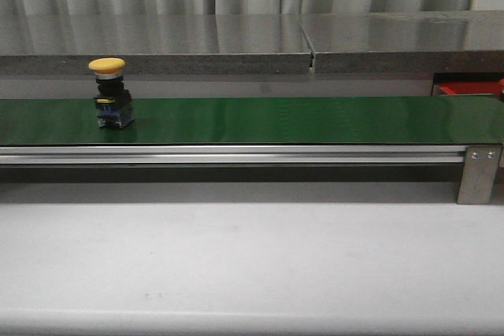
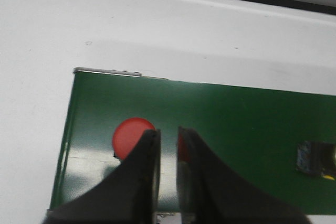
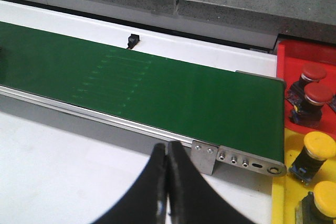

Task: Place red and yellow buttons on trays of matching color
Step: 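Move the right gripper above the yellow button riding the belt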

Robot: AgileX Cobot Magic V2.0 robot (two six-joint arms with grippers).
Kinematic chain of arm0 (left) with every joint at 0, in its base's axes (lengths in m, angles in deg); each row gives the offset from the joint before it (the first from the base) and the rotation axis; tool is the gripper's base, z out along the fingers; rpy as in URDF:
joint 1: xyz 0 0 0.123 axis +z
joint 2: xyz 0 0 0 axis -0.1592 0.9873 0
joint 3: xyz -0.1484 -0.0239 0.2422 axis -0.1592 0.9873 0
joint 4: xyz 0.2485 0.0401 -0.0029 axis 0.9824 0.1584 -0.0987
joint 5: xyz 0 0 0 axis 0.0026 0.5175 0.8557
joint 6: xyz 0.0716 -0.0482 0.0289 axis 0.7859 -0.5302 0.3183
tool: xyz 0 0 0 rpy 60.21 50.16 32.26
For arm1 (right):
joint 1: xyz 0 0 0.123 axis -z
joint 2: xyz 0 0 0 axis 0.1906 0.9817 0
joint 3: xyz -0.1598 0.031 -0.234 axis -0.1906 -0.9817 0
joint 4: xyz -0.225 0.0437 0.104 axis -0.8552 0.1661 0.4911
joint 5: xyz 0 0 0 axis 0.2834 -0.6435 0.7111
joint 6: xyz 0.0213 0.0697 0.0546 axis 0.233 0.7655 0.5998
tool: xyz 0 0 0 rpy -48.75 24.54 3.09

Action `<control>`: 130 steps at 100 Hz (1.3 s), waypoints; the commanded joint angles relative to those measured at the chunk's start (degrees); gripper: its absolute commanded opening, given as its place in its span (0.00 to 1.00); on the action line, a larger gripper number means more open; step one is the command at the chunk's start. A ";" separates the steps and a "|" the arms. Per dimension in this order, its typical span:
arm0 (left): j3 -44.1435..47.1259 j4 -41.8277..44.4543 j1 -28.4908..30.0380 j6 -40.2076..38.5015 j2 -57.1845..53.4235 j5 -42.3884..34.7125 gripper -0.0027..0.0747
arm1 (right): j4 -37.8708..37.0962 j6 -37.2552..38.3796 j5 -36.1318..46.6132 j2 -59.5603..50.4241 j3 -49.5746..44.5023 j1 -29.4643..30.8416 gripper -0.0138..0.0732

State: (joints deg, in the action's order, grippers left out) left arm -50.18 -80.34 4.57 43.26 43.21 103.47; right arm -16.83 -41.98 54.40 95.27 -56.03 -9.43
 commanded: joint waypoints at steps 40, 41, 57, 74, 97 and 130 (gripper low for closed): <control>22.87 4.67 -13.70 1.30 -27.54 -14.83 0.01 | 1.05 -0.27 3.07 -0.02 1.63 0.11 0.07; 23.30 4.81 -13.93 1.30 -27.93 -15.07 0.01 | 1.05 -0.27 3.07 -0.02 1.63 0.11 0.07; 32.13 4.82 -17.92 1.10 -36.30 -18.06 0.01 | 1.05 -0.27 3.01 -0.02 1.63 0.11 0.07; 39.69 2.55 -18.58 1.10 -45.10 -19.13 0.01 | 1.05 -0.27 3.15 -0.02 1.63 0.11 0.07; 48.29 1.33 -18.58 1.10 -59.12 -20.12 0.01 | 1.05 -0.27 2.82 -0.02 1.63 0.11 0.07; 55.43 0.21 -18.58 1.10 -72.93 -19.58 0.01 | 1.05 -0.27 -0.18 2.31 4.16 0.05 0.07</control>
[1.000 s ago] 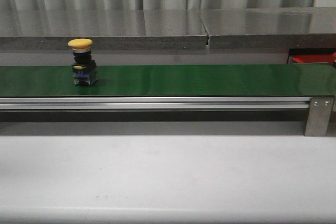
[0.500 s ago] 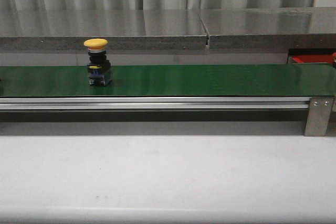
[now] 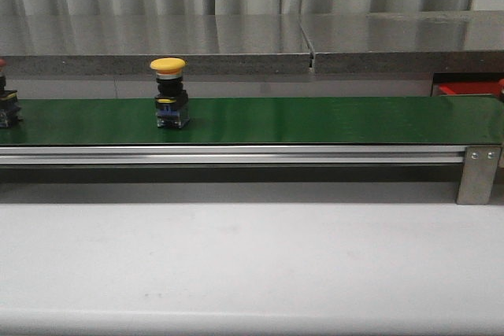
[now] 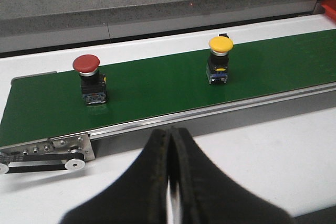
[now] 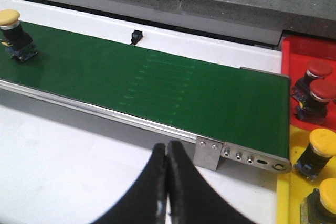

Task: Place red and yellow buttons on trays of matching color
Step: 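Move the right gripper above the yellow button riding the belt, then lower the right gripper onto the yellow button and grasp it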

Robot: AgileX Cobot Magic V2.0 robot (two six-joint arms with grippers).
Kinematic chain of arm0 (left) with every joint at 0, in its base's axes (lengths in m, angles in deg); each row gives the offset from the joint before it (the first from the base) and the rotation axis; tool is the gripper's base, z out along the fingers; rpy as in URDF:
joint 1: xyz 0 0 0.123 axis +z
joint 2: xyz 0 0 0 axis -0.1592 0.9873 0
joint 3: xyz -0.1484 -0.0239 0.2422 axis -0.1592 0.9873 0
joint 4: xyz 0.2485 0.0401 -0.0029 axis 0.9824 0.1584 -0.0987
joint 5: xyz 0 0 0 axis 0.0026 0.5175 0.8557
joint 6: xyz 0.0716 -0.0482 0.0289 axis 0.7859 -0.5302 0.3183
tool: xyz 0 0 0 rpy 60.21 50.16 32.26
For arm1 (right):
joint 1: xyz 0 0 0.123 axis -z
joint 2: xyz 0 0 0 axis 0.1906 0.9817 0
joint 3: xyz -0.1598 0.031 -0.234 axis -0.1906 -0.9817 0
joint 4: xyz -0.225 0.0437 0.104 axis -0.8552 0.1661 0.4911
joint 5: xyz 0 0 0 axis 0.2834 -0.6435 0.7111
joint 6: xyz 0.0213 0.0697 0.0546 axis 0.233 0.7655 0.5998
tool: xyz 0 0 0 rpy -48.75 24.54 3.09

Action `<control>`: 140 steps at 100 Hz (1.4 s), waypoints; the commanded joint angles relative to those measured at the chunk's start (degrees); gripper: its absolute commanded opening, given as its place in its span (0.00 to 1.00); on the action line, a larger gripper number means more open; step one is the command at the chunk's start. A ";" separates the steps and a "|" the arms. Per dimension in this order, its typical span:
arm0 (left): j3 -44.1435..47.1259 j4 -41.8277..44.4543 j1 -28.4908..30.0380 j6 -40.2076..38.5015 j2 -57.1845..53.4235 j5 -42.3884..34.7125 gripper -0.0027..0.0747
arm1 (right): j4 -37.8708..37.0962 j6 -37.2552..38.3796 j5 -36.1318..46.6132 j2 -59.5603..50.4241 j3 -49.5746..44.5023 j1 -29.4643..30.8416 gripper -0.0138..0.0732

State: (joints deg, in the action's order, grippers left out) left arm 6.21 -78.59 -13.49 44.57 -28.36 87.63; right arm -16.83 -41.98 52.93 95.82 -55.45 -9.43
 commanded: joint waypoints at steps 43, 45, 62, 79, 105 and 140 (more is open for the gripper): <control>-0.87 -1.54 -0.51 -0.20 -2.64 -3.47 0.01 | 1.00 -0.27 -6.18 23.59 23.44 -7.51 0.10; -0.87 -1.54 -0.51 -0.20 -2.64 -3.47 0.01 | 1.00 -0.27 -6.18 24.75 24.30 -7.85 0.12; -0.87 -1.54 -0.51 -0.20 -2.64 -3.47 0.01 | 0.85 -0.27 -6.24 33.38 30.95 -10.32 0.41; -0.87 -1.54 -0.51 -0.20 -2.64 -3.47 0.01 | 0.34 -0.27 -6.71 40.37 37.19 -14.07 0.78; -0.87 -1.54 -0.51 -0.20 -2.64 -3.47 0.01 | 0.40 -0.10 -12.19 50.89 46.63 -18.27 0.84; -0.87 -1.54 -0.51 -0.20 -2.64 -3.47 0.01 | -0.07 -0.05 -14.43 62.88 55.62 -18.79 0.84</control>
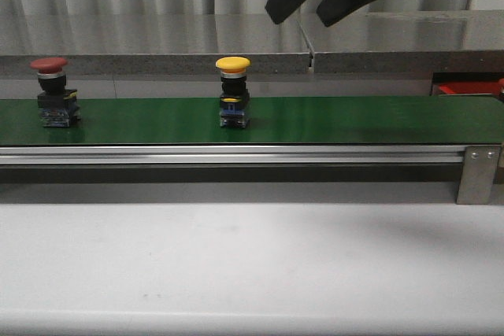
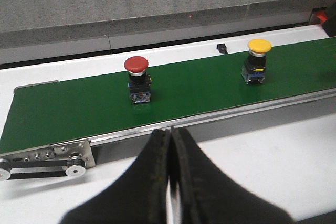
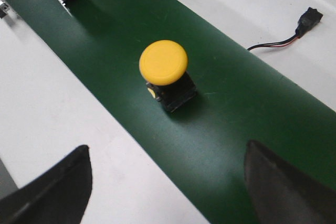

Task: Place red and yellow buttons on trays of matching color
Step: 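Lower the right gripper onto the yellow button and grasp it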

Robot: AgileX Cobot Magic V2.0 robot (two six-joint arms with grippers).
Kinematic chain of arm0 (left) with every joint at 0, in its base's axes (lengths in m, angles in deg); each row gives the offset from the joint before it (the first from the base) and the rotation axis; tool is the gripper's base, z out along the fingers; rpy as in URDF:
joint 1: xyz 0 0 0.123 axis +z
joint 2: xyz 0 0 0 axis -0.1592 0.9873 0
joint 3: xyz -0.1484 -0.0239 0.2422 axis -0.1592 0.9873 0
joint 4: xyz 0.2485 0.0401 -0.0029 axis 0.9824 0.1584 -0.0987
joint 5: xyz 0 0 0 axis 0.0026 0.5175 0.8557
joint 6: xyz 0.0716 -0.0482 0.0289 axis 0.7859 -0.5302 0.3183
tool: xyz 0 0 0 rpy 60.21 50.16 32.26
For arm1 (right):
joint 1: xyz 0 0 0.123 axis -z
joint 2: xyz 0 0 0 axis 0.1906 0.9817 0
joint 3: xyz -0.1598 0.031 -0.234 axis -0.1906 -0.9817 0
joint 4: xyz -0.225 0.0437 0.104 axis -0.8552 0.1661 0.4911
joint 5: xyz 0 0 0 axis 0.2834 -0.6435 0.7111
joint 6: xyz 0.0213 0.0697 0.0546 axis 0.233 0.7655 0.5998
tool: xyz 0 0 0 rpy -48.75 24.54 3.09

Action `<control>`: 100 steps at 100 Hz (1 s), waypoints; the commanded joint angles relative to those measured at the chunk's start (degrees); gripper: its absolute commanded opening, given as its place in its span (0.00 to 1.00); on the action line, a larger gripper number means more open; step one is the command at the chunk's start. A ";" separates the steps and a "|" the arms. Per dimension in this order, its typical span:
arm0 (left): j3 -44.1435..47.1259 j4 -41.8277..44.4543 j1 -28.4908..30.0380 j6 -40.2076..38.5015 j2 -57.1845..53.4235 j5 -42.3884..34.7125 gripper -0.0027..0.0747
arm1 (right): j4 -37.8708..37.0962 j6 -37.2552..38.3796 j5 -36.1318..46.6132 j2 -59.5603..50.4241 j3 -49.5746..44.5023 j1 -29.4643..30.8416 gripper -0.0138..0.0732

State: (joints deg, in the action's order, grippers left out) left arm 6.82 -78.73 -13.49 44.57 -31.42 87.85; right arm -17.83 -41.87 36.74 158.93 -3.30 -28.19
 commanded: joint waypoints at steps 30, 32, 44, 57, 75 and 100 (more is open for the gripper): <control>-1.47 -1.40 -0.51 -0.20 0.43 -3.70 0.01 | 0.93 -0.48 3.58 4.98 6.75 -0.02 0.84; -1.47 -1.40 -0.51 -0.20 0.43 -3.70 0.01 | 0.93 -0.48 3.83 5.15 6.81 -0.02 0.84; -1.47 -1.40 -0.51 -0.20 0.43 -3.70 0.01 | 0.93 -0.54 5.57 6.20 6.88 -0.02 0.84; -1.47 -1.40 -0.51 -0.20 0.43 -3.70 0.01 | 0.93 -0.54 6.67 7.58 6.88 -0.02 0.84; -1.47 -1.40 -0.51 -0.20 0.43 -3.70 0.01 | 0.98 -0.54 8.56 8.86 6.88 -0.02 0.79; -1.47 -1.40 -0.51 -0.20 0.43 -3.70 0.01 | 0.94 -0.92 8.95 8.98 6.88 0.04 0.48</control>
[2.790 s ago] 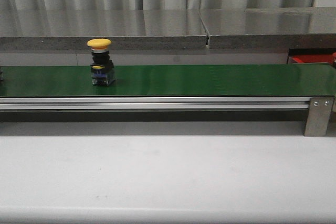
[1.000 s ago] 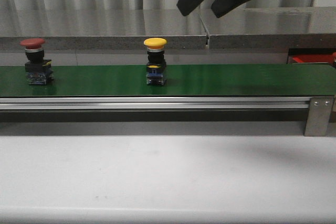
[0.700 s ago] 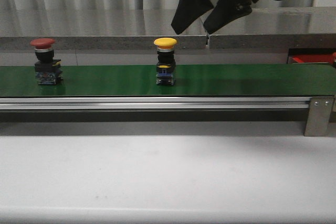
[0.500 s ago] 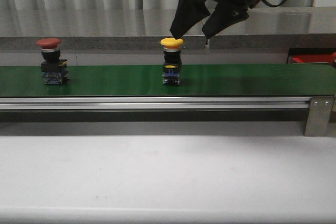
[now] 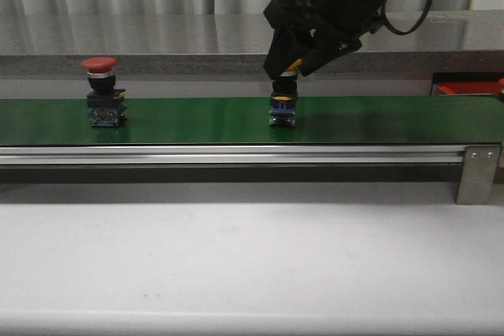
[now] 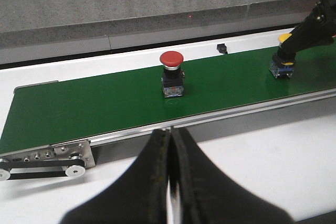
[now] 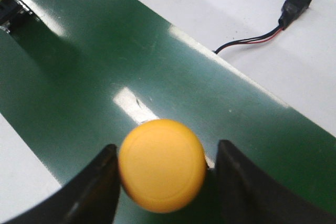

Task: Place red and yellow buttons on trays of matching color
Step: 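Lower the right gripper onto the yellow button and grasp it, then lift the yellow button into the yellow tray and open the right gripper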

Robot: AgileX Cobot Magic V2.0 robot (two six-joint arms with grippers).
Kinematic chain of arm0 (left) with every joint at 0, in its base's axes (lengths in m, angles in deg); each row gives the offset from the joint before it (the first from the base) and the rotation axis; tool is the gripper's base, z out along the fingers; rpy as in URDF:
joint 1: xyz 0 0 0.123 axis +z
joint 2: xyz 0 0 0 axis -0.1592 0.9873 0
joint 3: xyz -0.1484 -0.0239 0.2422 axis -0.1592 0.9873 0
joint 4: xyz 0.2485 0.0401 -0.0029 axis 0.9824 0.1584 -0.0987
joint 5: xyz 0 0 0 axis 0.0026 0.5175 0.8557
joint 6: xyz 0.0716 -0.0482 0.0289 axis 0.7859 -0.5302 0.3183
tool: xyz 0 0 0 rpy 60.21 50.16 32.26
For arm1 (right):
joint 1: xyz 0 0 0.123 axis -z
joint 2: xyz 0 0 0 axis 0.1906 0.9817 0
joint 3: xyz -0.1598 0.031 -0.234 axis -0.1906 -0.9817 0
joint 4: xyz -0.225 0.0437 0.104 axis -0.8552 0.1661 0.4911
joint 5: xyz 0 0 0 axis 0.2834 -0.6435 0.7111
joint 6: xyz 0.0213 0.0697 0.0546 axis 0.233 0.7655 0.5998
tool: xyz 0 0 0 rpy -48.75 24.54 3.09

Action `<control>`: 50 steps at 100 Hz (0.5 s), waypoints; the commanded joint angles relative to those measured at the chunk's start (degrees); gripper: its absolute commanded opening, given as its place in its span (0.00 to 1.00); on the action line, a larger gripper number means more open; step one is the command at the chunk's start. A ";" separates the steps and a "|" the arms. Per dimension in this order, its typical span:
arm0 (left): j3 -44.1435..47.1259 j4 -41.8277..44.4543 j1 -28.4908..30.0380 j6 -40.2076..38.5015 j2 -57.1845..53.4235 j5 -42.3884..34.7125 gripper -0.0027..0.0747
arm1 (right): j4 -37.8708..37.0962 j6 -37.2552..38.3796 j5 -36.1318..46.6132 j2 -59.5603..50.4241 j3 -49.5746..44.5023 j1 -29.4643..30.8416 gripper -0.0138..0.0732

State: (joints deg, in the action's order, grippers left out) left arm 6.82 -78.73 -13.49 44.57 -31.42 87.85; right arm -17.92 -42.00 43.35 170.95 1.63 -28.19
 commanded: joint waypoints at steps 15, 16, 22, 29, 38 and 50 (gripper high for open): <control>-1.47 -1.40 -0.51 -0.20 0.43 -3.70 0.01 | 0.88 -0.80 2.73 -3.21 1.94 0.08 0.38; -1.47 -1.40 -0.51 -0.20 0.43 -3.70 0.01 | 0.88 -0.80 2.84 -3.22 1.94 0.08 0.38; -1.47 -1.40 -0.51 -0.20 0.43 -3.70 0.01 | 0.88 -0.80 2.85 -3.99 1.82 0.28 0.38; -1.47 -1.40 -0.51 -0.20 0.43 -3.70 0.01 | 0.88 -0.80 3.17 -5.65 1.02 0.82 0.38; -1.47 -1.40 -0.51 -0.20 0.43 -3.70 0.01 | 0.95 -0.80 5.24 -9.09 -1.54 1.67 0.38; -1.47 -1.40 -0.51 -0.20 0.43 -3.70 0.01 | 0.95 -0.80 7.73 -14.48 -6.95 3.86 0.38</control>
State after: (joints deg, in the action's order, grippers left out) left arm 6.82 -78.73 -13.49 44.57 -31.42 87.85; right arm -18.04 -42.21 46.83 163.54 -3.34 -26.23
